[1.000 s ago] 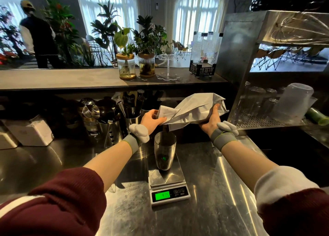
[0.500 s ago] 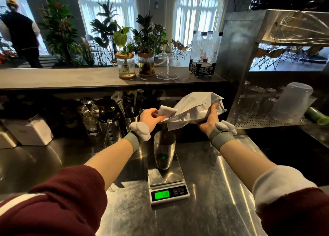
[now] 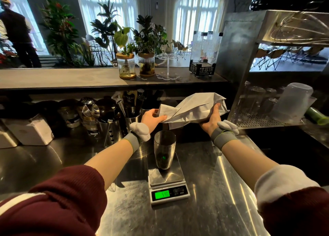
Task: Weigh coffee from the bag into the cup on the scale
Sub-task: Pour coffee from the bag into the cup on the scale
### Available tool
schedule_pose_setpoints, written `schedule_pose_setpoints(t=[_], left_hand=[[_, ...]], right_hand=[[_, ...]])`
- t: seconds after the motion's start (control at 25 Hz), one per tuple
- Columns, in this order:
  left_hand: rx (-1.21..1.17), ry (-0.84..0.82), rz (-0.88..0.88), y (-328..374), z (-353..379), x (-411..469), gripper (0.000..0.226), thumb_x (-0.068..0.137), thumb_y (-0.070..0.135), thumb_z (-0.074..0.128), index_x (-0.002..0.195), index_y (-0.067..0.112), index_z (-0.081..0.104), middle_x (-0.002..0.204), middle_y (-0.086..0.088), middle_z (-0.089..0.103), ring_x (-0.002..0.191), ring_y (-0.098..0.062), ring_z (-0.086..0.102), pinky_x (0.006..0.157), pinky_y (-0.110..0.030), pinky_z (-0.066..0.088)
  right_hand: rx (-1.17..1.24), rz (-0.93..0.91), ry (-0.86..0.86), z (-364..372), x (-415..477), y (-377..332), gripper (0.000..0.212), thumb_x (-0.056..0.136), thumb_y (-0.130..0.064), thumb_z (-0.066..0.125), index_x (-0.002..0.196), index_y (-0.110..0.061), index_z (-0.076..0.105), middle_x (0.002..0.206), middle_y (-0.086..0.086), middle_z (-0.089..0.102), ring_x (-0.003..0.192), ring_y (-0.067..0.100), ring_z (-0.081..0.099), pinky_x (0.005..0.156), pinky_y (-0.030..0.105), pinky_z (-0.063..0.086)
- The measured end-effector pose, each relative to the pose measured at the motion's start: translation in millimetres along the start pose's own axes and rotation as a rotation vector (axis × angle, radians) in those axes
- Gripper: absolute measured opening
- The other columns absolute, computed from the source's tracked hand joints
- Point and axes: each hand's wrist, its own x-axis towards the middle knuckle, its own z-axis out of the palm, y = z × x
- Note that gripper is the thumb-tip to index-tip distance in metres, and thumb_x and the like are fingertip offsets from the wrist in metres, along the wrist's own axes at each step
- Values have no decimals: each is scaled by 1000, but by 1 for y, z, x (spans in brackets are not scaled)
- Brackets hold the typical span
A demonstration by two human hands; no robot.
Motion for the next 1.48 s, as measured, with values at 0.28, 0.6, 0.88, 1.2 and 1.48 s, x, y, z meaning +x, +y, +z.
schedule_pose_setpoints(t=[0.28,0.6,0.88,1.2,1.48], left_hand=[[86,87,73,1,0,-1,26,79,18,69,97,-1,65,88,-10,64,85,-21,57,76,-31,44],[-20,-4,-8,-1,0,1,43,83,19,65,121,3,53,122,-16,61,113,-28,56,96,-35,44],[79,86,71,2,2,0,27,80,17,68,100,-1,64,96,-17,66,86,-20,56,76,-30,42],[-17,10,10,2,1,-1,41,83,17,64,120,3,54,121,-16,61,112,-27,56,91,-30,43],[32,45,28,0,2,1,35,81,18,67,111,1,60,112,-17,65,98,-23,58,86,-32,45]], right_hand=[[-17,22,24,2,-4,4,61,88,-57,50,136,-20,51,135,10,57,123,33,54,87,53,44],[-12,10,30,1,-2,1,61,88,-57,49,138,-21,48,136,11,56,119,33,55,89,53,45],[-18,16,26,3,-4,2,61,88,-57,49,136,-19,51,135,10,57,119,33,56,88,52,44],[-32,28,7,3,-3,0,63,89,-60,45,137,-19,50,137,11,55,125,33,53,89,53,44],[-24,28,36,4,-11,0,60,90,-56,47,137,-17,50,137,11,55,126,33,52,89,52,43]])
